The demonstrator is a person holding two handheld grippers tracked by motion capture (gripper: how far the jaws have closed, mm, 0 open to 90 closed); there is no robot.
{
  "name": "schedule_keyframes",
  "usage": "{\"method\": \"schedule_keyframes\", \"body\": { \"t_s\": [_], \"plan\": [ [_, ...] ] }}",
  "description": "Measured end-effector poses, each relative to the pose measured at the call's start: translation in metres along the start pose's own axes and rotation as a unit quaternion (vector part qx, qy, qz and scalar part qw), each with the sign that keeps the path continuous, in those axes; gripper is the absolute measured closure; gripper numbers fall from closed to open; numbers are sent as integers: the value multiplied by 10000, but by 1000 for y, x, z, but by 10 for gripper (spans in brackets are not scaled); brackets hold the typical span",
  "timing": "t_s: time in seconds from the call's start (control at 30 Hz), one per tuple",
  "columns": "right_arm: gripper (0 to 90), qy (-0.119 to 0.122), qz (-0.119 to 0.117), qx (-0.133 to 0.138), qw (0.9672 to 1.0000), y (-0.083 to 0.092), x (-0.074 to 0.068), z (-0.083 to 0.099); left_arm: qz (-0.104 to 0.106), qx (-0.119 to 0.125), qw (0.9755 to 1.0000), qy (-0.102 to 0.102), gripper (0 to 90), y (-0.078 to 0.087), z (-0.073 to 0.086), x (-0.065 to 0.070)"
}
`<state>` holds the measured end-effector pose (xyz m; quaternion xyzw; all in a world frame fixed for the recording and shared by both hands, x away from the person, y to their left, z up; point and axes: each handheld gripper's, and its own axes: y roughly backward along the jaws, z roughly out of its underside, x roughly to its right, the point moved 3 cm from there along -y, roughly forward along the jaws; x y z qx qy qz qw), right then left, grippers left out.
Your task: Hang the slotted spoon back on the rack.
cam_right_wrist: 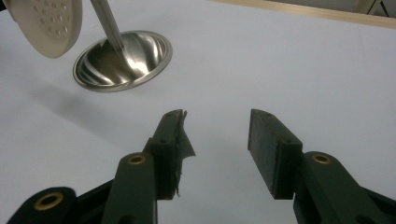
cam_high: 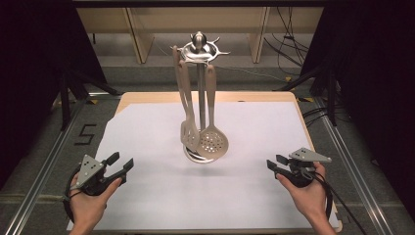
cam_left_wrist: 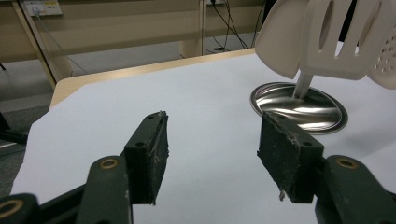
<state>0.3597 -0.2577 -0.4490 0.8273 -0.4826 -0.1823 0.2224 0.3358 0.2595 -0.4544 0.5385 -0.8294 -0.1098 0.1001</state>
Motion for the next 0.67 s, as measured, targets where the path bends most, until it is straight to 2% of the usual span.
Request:
{"method": "schedule_keyframes", "body": {
  "t_s": [0.03,0.13,0.17,0.2,0.23,0.27,0.33,0.37,0.4,0.43,0.47,0.5,0.53,0.57,0.63,0.67],
  "plan": [
    [561,-117,-42,-120,9999,1,-1,1,-41,-54,10000,-19,417,0,1,-1],
    [561,-1,-26,-95,10000,0,5,2,-79,-102,9999,24,415,-1,3,-3],
    [561,-58,-4,-80,10000,-1,5,3,-78,-131,9999,8,414,-1,4,-3],
    [561,40,67,-108,9999,-1,8,4,-76,-126,9999,29,412,-2,5,-3],
    [561,-135,31,-182,9997,-1,6,6,-95,-163,9998,-17,412,-2,5,-3],
    [561,80,54,-199,9998,-3,11,6,-88,-165,9998,-44,411,-3,6,-3],
    [560,-182,65,-288,9994,-2,9,9,-83,-187,9998,-60,409,-5,6,-2],
    [560,-216,85,-341,9991,-2,9,9,-102,-219,9997,-89,408,-5,7,-1],
    [558,-223,58,-318,9992,-3,8,10,-86,-229,9996,-102,406,-5,7,0],
    [554,-53,22,-240,9997,-5,11,9,-93,-246,9996,-119,404,-5,7,0],
    [551,-17,9,-228,9997,-5,11,9,-87,-257,9996,-124,403,-4,7,0],
    [546,-31,2,-239,9997,-6,10,9,-85,-262,9996,-111,402,-4,8,0],
    [542,-168,53,-200,9996,-6,7,9,-77,-266,9996,-103,400,-4,8,0],
    [539,-147,35,-244,9996,-6,7,9,-79,-275,9996,-89,399,-4,9,0],
    [533,78,55,-222,9997,-7,9,8,-66,-275,9996,-57,397,-5,10,-1],
    [531,-69,60,-235,9997,-7,7,8,-67,-281,9996,-64,395,-5,10,-1]
  ]
}}
